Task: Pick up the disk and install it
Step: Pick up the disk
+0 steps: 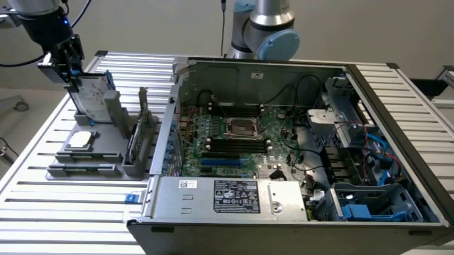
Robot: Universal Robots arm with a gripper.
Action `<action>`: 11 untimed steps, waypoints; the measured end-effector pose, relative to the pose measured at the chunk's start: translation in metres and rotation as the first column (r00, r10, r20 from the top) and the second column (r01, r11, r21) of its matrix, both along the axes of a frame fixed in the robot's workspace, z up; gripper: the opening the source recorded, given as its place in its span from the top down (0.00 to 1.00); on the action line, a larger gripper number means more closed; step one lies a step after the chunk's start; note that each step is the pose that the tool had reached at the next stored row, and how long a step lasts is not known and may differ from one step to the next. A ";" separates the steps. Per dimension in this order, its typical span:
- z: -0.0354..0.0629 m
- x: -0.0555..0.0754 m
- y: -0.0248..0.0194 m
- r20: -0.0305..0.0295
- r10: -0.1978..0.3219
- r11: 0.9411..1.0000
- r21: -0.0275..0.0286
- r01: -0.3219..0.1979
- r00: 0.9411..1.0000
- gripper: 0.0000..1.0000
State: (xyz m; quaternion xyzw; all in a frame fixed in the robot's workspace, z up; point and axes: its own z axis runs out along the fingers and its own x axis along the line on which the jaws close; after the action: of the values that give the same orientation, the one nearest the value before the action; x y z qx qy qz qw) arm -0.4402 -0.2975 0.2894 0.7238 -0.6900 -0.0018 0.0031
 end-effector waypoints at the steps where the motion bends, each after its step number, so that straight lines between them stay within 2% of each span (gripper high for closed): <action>1: 0.0000 0.000 0.0000 0.000 0.000 1.000 0.000 0.000 1.000 0.46; 7: -0.0004 -0.002 0.0000 0.000 -0.001 1.000 0.000 0.001 1.000 0.46; 9: -0.0006 -0.002 0.0000 0.000 -0.001 1.000 0.000 0.001 1.000 0.48; 10: -0.0005 -0.002 0.0000 0.000 -0.001 1.000 0.000 0.001 1.000 0.55; 11: -0.0006 -0.002 0.0000 0.000 -0.001 1.000 0.000 0.001 1.000 0.55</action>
State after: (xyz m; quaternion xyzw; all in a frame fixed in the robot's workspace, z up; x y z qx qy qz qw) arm -0.4422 -0.2974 0.2889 0.7236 -0.6903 -0.0018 0.0032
